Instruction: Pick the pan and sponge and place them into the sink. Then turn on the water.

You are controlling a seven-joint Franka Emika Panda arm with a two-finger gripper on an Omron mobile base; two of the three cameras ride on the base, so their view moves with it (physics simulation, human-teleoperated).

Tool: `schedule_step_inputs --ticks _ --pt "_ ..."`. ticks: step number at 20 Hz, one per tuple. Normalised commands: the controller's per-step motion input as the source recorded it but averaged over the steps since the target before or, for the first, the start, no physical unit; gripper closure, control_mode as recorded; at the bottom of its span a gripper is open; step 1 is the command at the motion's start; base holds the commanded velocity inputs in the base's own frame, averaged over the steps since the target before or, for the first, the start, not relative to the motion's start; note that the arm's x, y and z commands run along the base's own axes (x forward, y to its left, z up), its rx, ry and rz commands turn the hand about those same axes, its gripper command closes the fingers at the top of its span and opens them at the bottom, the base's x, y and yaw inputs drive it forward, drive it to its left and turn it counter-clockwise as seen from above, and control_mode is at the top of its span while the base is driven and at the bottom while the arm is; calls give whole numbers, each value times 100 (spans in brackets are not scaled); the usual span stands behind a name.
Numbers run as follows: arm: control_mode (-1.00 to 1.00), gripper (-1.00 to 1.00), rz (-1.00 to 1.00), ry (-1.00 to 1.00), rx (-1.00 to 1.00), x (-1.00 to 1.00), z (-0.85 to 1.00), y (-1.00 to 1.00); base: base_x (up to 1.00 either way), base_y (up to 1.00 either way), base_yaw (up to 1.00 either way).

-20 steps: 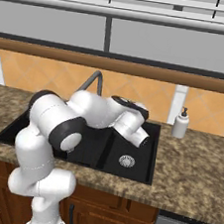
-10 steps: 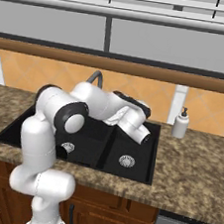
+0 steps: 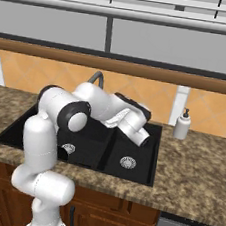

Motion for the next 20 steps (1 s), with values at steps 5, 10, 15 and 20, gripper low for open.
schedule_step_inputs --ticks 5,10,15,20 --pt "-100 -100 -7 -8 -6 7 0 29 0 0 0" --pt "-100 -100 -9 -2 -8 35 0 7 0 0 0" --pt "-100 -100 -6 0 -8 42 0 5 0 0 0" --pt "-100 -100 -4 0 -6 49 -14 1 0 0 0"
